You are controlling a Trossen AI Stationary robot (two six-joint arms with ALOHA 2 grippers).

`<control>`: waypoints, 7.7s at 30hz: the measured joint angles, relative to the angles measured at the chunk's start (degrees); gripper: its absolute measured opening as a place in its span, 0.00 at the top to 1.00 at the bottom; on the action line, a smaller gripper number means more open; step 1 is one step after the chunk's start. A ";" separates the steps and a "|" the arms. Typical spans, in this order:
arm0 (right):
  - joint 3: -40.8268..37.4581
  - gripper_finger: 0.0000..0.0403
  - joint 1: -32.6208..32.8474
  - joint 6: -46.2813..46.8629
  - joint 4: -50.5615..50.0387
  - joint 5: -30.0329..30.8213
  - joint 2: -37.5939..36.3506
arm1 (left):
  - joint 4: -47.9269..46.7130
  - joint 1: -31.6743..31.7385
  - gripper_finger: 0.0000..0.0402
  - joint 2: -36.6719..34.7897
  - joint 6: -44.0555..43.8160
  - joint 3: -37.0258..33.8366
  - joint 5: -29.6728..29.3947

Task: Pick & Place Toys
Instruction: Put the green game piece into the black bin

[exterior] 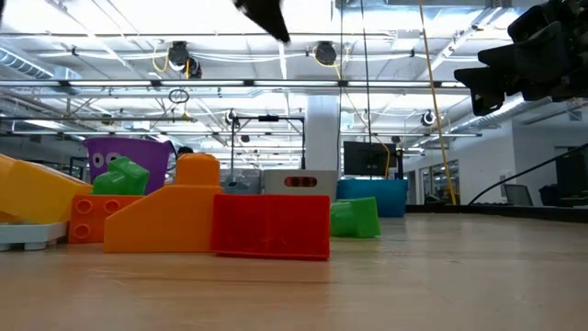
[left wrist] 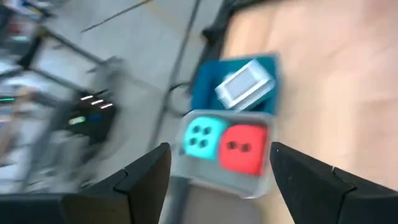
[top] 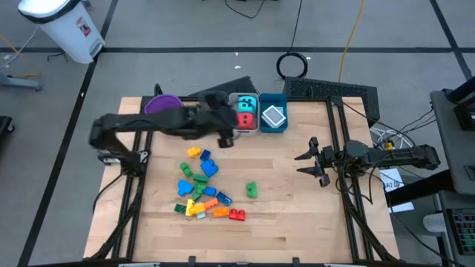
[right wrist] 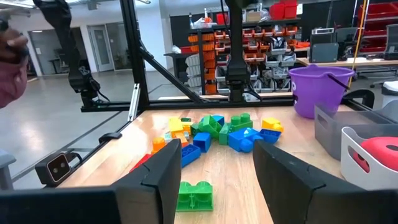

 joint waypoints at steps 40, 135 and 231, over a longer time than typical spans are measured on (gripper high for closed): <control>0.01 0.57 0.01 0.00 0.02 0.00 0.01 | 37.35 -4.97 0.32 -61.41 -9.31 -67.26 21.06; 44.96 0.37 10.60 2.23 19.70 25.33 96.92 | 37.42 -4.97 0.32 -85.53 -16.18 -81.83 18.25; 45.34 0.34 13.02 4.68 -25.75 21.88 79.99 | 37.37 -4.97 0.32 -85.49 -19.20 -81.83 18.64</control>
